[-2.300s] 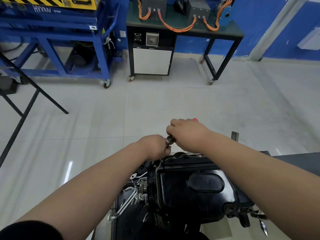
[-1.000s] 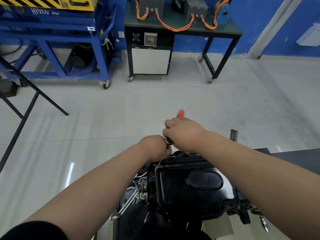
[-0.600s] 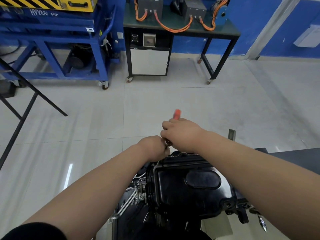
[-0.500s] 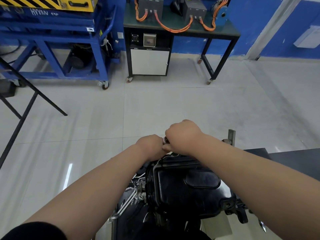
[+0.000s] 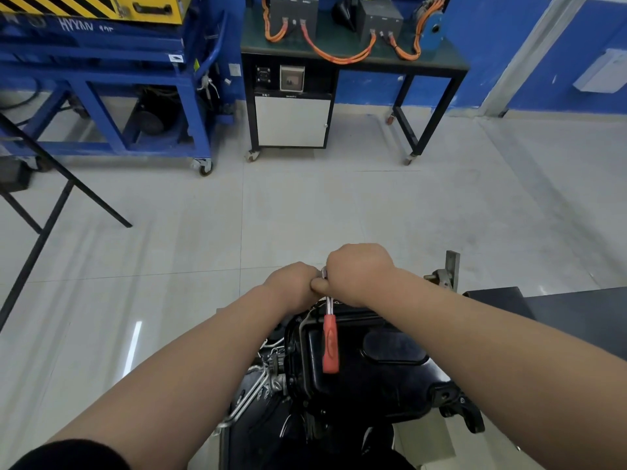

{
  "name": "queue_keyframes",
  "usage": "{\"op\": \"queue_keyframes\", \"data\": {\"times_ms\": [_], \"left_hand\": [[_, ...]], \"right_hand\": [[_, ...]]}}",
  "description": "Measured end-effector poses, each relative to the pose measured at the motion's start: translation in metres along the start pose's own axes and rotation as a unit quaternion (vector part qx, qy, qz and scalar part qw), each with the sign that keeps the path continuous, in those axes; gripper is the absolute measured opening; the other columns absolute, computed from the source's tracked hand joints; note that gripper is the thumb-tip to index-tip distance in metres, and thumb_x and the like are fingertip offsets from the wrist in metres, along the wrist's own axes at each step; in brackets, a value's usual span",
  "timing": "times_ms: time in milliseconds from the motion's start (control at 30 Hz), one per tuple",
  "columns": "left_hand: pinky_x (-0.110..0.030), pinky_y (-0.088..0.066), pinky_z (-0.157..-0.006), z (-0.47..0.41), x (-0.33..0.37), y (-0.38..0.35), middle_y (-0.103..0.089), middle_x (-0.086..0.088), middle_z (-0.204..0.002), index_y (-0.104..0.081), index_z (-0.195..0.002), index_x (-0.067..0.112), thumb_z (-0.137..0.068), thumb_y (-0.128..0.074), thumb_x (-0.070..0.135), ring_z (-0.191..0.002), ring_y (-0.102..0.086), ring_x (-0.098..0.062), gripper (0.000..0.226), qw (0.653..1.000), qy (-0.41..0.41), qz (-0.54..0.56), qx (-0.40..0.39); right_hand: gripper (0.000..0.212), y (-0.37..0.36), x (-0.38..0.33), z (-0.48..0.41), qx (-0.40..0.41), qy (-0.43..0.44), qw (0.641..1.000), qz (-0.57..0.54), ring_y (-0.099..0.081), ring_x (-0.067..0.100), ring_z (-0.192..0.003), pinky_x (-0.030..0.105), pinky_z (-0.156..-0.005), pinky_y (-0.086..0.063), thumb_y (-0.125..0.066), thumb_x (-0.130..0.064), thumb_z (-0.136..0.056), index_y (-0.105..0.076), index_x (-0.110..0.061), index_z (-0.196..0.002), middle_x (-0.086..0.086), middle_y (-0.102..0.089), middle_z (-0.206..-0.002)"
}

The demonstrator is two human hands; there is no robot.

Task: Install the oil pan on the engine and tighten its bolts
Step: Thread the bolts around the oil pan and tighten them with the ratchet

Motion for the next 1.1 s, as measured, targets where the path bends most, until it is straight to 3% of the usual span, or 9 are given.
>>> {"op": "queue_keyframes", "data": {"times_ms": [133, 200, 333, 467, 633, 733, 900, 1000, 1100], "left_hand": [[-0.028, -0.034, -0.055, 0.001, 0.005, 0.000, -0.064, -0.012, -0.081, -0.048, -0.069, 0.013, -0.091, -0.038, 0.028, -0.068, -0.052, -0.026, 0.029, 0.998, -0.040, -0.026, 0.040], [-0.028, -0.034, -0.055, 0.001, 0.009, -0.001, -0.065, -0.012, -0.085, -0.057, -0.077, 0.012, -0.093, -0.035, 0.029, -0.072, -0.055, -0.026, 0.033, 0.994, -0.058, -0.063, 0.060], [-0.027, -0.032, -0.052, 0.001, 0.003, -0.001, -0.055, -0.004, -0.070, -0.044, -0.061, 0.020, -0.090, -0.033, 0.031, -0.065, -0.047, -0.023, 0.032, 0.999, -0.014, -0.025, 0.035], [-0.024, -0.028, -0.047, 0.004, 0.000, -0.004, -0.056, -0.010, -0.069, -0.039, -0.056, 0.017, -0.083, -0.038, 0.020, -0.056, -0.041, -0.019, 0.028, 0.999, 0.007, 0.031, -0.020], [-0.029, -0.038, -0.058, 0.002, 0.004, -0.005, -0.065, -0.013, -0.085, -0.053, -0.074, 0.012, -0.090, -0.035, 0.031, -0.072, -0.055, -0.025, 0.030, 0.998, -0.032, -0.039, 0.040], [-0.028, -0.037, -0.062, -0.001, 0.002, -0.003, -0.062, -0.008, -0.082, -0.054, -0.076, 0.013, -0.092, -0.031, 0.032, -0.073, -0.052, -0.026, 0.034, 0.999, -0.012, -0.027, 0.034], [-0.025, -0.034, -0.052, -0.002, 0.000, -0.002, -0.057, -0.007, -0.071, -0.041, -0.059, 0.018, -0.083, -0.035, 0.017, -0.064, -0.047, -0.022, 0.025, 0.999, 0.028, 0.026, -0.012], [-0.026, -0.031, -0.050, -0.002, 0.003, 0.000, -0.055, -0.005, -0.068, -0.039, -0.058, 0.019, -0.087, -0.041, 0.024, -0.064, -0.049, -0.023, 0.030, 1.000, -0.005, 0.004, 0.015], [-0.027, -0.030, -0.048, -0.005, 0.004, 0.000, -0.060, -0.006, -0.075, -0.034, -0.059, 0.022, -0.086, -0.043, 0.027, -0.065, -0.050, -0.024, 0.029, 0.999, -0.028, -0.023, 0.035]], "right_hand": [[0.010, 0.007, -0.006, 0.004, 0.053, 0.130, 0.982, 0.126, -0.054, 0.023, -0.084, 0.028, -0.063, -0.033, -0.050, -0.026, -0.090, -0.057, -0.019, -0.091, 0.003, -0.055, -0.101], [0.022, 0.009, -0.004, 0.004, 0.093, 0.194, 0.963, 0.160, -0.049, 0.024, -0.104, 0.034, -0.078, -0.035, -0.051, -0.016, -0.088, -0.055, -0.017, -0.109, 0.004, -0.049, -0.113], [0.017, 0.010, -0.004, 0.003, 0.081, 0.134, 0.980, 0.126, -0.053, 0.023, -0.088, 0.034, -0.074, -0.033, -0.049, -0.034, -0.090, -0.060, -0.021, -0.092, 0.003, -0.057, -0.102], [0.042, -0.003, 0.000, 0.003, -0.014, 0.009, 1.000, -0.006, -0.048, 0.024, -0.069, 0.027, -0.053, -0.030, -0.041, -0.058, -0.087, -0.050, -0.021, -0.068, 0.000, -0.047, -0.071], [0.021, 0.008, -0.008, 0.002, 0.088, 0.192, 0.967, 0.140, -0.050, 0.023, -0.104, 0.033, -0.077, -0.036, -0.051, -0.022, -0.090, -0.055, -0.017, -0.109, 0.004, -0.051, -0.112], [0.021, 0.013, -0.008, -0.001, 0.087, 0.179, 0.971, 0.135, -0.052, 0.023, -0.101, 0.032, -0.076, -0.033, -0.053, -0.025, -0.088, -0.058, -0.019, -0.108, 0.003, -0.052, -0.110], [0.033, 0.005, -0.006, -0.005, -0.003, 0.018, 1.000, 0.020, -0.051, 0.024, -0.067, 0.025, -0.052, -0.029, -0.044, -0.048, -0.088, -0.055, -0.021, -0.074, 0.000, -0.051, -0.072], [0.014, 0.009, -0.005, -0.005, 0.029, 0.105, 0.990, 0.091, -0.056, 0.024, -0.086, 0.028, -0.063, -0.035, -0.050, -0.029, -0.089, -0.059, -0.019, -0.090, 0.003, -0.058, -0.099], [0.021, 0.013, 0.004, -0.006, 0.069, 0.191, 0.967, 0.153, -0.050, 0.024, -0.101, 0.035, -0.076, -0.035, -0.050, -0.016, -0.090, -0.056, -0.016, -0.109, 0.003, -0.050, -0.110]]}}
Point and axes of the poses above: each hand's wrist, its own z-axis away from the middle knuckle, its own y-axis out of the back of the hand, x = y × z, the point moved 4 cm from there along -z, towards the middle knuckle
